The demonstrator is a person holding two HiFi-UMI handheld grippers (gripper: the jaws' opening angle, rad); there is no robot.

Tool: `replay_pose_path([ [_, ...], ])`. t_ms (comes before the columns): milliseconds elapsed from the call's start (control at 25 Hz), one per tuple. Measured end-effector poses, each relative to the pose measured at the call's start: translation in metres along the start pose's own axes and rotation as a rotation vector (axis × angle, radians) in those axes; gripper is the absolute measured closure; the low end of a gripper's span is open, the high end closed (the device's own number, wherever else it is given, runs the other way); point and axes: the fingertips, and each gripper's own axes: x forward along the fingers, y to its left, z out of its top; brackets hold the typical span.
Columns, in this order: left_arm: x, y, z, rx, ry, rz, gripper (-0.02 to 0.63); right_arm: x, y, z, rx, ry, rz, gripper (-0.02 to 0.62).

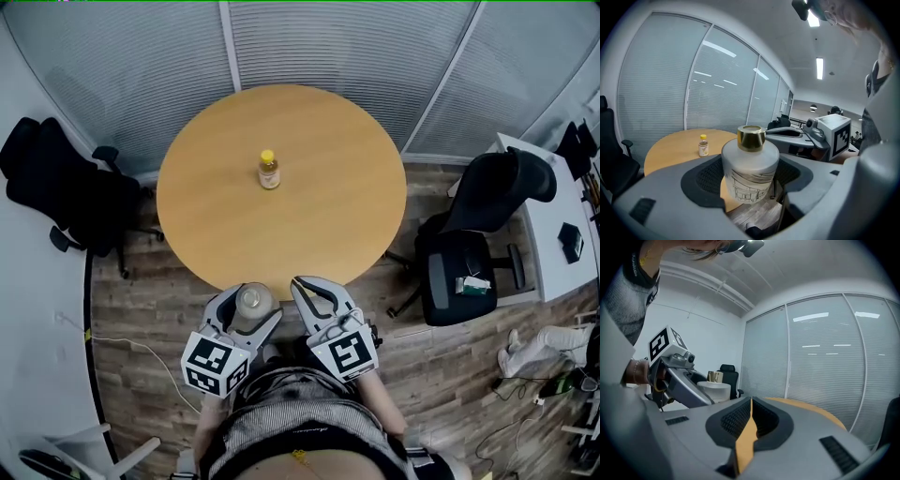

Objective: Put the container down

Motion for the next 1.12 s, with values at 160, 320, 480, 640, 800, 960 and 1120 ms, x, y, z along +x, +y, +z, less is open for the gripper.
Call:
replay_pose_path([
  [160, 0.011, -0.002, 0.004, -0.003, 0.003, 0.008, 0.282, -0.001, -0.013, -0.003, -0.021, 0.002, 0.012, 0.572],
  [320, 0.018, -0.005, 0.007, -0.006, 0.000, 0.014, 0.282, -0.003, -0.022, -0.004, 0.008, -0.005, 0.006, 0.572],
  [480, 0.023, -0.009, 0.010, -0.010, -0.001, 0.023, 0.282, -0.005, -0.029, -0.004, -0.006, -0.009, 0.015, 0.572],
  [640, 0.027, -0.012, 0.012, -0.015, -0.004, 0.038, 0.282, -0.007, -0.033, -0.007, -0.035, -0.006, 0.030, 0.572],
  [800, 0.031, -0.016, 0.012, -0.019, -0.002, 0.058, 0.282, -0.010, -0.037, -0.012, -0.032, -0.002, 0.052, 0.572],
  [960, 0.034, -0.018, 0.013, -0.028, -0.010, 0.081, 0.282, -0.011, -0.042, -0.014, -0.025, -0.011, 0.068, 0.572],
  [1120, 0.036, -0.019, 0.011, -0.043, -0.018, 0.106, 0.282, -0.011, -0.045, -0.015, -0.015, -0.020, 0.081, 0.572],
])
